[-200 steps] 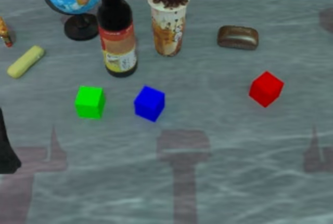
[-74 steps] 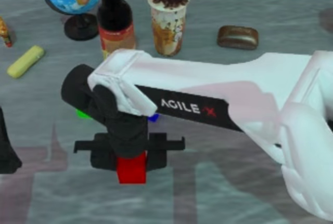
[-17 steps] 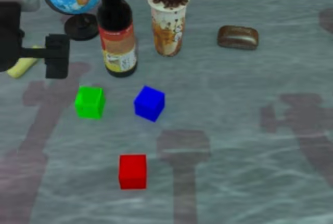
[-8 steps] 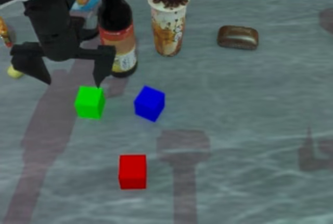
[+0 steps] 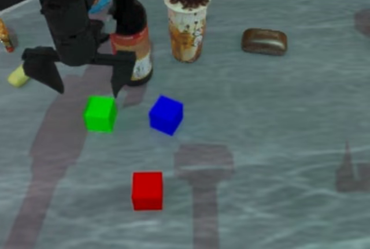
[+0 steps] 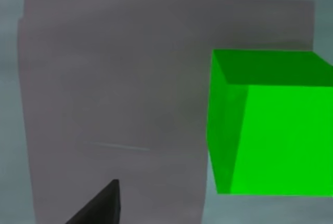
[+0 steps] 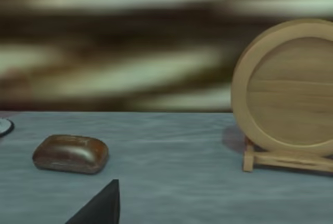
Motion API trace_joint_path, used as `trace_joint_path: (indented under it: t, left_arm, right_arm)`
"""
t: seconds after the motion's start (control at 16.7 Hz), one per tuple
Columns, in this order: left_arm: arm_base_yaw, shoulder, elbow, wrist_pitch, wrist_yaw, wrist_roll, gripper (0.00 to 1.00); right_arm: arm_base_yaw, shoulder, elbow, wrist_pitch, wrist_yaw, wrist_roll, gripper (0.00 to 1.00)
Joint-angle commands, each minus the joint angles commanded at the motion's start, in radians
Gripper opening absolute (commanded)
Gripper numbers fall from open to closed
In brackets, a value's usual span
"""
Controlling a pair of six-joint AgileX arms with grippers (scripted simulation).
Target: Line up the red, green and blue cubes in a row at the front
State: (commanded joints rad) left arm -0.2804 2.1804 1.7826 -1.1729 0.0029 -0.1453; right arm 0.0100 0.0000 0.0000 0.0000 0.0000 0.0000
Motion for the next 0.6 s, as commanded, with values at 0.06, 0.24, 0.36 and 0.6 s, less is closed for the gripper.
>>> trace_joint_path:
  t: [0.06, 0.24, 0.36, 0.6]
  left_arm:
    - [0.0, 0.0, 0.0, 0.0, 0.0, 0.0, 1.0]
    - [0.003, 0.009, -0.01, 0.016, 0.0, 0.002, 1.0]
    - [0.002, 0.027, -0.047, 0.072, 0.0, 0.003, 1.0]
    - [0.002, 0.077, -0.145, 0.228, 0.001, 0.003, 1.0]
  right_arm:
    - [0.0, 0.0, 0.0, 0.0, 0.0, 0.0, 1.0]
    - [0.0, 0.0, 0.0, 0.0, 0.0, 0.0, 1.0]
    - [0.0, 0.0, 0.0, 0.0, 0.0, 0.0, 1.0]
    - [0.0, 0.0, 0.0, 0.0, 0.0, 0.0, 1.0]
